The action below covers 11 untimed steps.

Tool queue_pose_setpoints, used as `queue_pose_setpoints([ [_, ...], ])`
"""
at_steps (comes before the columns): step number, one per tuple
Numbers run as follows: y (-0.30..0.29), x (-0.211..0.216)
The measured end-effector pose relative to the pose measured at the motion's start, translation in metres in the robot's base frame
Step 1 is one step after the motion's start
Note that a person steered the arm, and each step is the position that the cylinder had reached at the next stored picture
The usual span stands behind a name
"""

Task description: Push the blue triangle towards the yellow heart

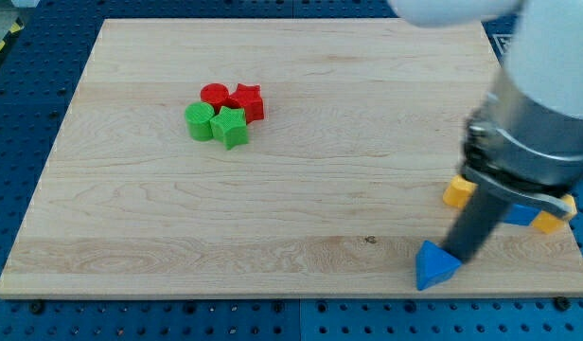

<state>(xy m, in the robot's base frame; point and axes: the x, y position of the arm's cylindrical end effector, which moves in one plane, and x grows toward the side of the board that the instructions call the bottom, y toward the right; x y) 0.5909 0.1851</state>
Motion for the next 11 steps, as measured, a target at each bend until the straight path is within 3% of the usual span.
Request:
queue_pose_setpoints([
  [1,0.035,-0.01],
  [2,0.062,0.007],
  [3,0.053,0.027],
  [8,-0.113,0.027],
  [11,-0.047,-0.007],
])
